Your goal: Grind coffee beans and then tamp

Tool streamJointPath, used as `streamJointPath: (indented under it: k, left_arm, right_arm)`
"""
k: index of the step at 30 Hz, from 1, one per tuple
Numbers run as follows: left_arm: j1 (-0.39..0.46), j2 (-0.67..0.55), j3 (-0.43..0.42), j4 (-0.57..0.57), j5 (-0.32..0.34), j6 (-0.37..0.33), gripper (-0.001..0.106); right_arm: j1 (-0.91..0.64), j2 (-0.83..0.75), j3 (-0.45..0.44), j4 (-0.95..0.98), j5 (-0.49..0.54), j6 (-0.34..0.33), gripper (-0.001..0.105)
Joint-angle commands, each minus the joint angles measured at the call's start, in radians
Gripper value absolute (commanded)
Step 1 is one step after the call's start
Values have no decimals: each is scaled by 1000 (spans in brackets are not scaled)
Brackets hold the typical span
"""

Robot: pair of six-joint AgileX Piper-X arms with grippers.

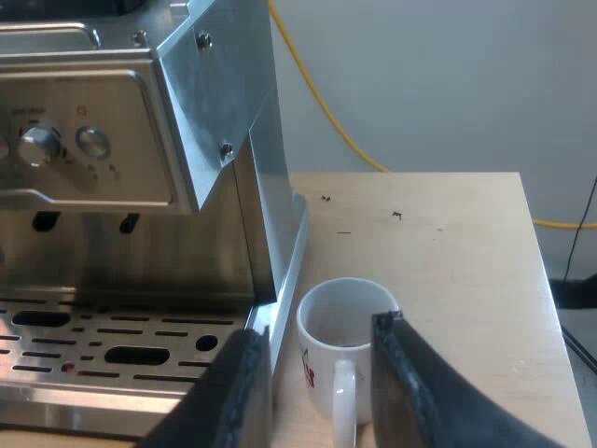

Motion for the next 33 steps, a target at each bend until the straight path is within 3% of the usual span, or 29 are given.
streamJointPath:
  k: [1, 6, 11, 24, 33]
  left_arm:
    - [-4, -42, 3, -4, -3, -12, 24]
    - [-4, -83, 3, 48, -3, -12, 24]
    - [-4, -83, 14, 116, -3, -12, 24]
    - [-4, -81, 191, 108, 5, -12, 24]
    - [-4, -81, 211, 79, 4, -12, 24]
  right_arm:
    - [-5, -70, 36, -5, -5, -4, 30]
    - [-5, -166, 99, -5, -5, -2, 30]
    - [-5, -159, 123, 42, -13, 11, 30]
    - [-5, -160, 216, 61, -13, 25, 30]
    - [-5, -160, 283, 66, -13, 25, 30]
